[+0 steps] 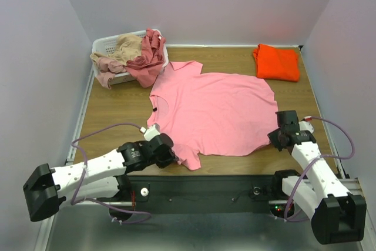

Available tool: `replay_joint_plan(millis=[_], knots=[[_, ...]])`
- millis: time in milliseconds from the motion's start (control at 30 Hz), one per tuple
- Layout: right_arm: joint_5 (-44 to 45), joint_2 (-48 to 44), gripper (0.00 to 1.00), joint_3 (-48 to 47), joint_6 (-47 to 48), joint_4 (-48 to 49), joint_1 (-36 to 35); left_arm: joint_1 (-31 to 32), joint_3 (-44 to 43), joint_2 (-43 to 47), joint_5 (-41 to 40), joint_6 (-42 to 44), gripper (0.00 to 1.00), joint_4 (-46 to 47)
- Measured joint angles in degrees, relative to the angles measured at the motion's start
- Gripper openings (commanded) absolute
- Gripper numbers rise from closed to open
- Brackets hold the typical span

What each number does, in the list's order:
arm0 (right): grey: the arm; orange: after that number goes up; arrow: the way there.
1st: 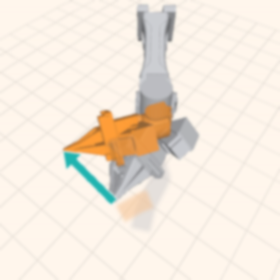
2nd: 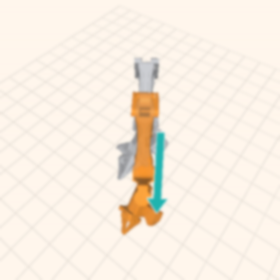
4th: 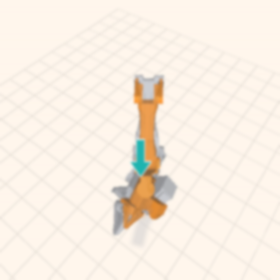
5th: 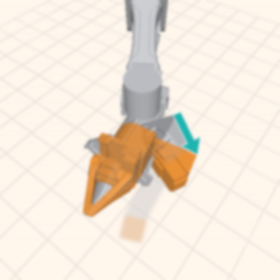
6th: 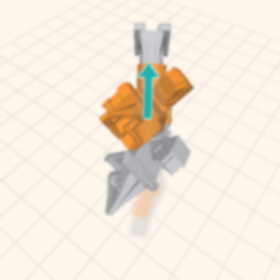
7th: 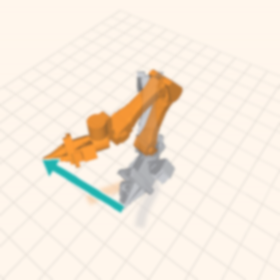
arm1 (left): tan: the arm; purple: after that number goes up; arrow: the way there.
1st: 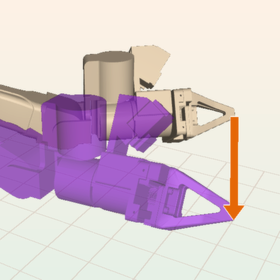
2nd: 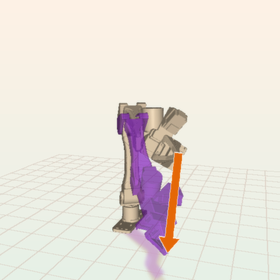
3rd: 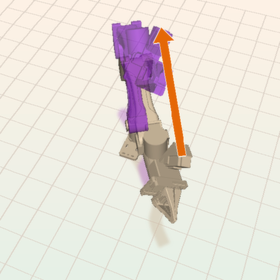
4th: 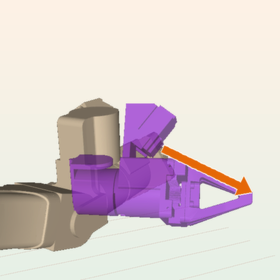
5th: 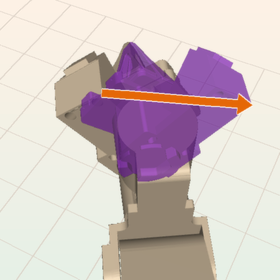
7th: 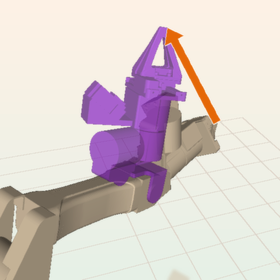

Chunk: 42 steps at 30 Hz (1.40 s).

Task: Fold and stack the t-shirts
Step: Fold the tshirt

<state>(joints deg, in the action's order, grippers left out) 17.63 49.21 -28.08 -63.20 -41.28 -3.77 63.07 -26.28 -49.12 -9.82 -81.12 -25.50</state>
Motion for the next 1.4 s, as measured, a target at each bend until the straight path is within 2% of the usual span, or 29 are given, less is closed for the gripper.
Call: replay_joint_plan(millis=[167,567,800,1033,1400], knots=[[1.62,1.49,0.00,-2.80,1.55,0.90,0.00,-9.11,-2.99,-6.45,1.46,6.27,0.00,4.04],[3.87,11.15,0.00,-9.49,4.57,5.62,0.00,-20.70,-13.77,-11.76,1.03,17.53,0.00,5.81],[4.55,16.72,0.00,-13.40,5.86,9.29,0.00,-27.82,-20.79,-20.81,0.79,23.91,0.00,6.99],[5.86,23.21,0.00,-17.20,6.62,11.93,0.00,-32.68,-24.68,-26.03,0.72,29.24,0.00,9.14],[9.11,28.46,0.01,-22.49,8.04,13.40,0.00,-34.75,-29.40,-32.11,0.46,35.76,0.00,12.20]])
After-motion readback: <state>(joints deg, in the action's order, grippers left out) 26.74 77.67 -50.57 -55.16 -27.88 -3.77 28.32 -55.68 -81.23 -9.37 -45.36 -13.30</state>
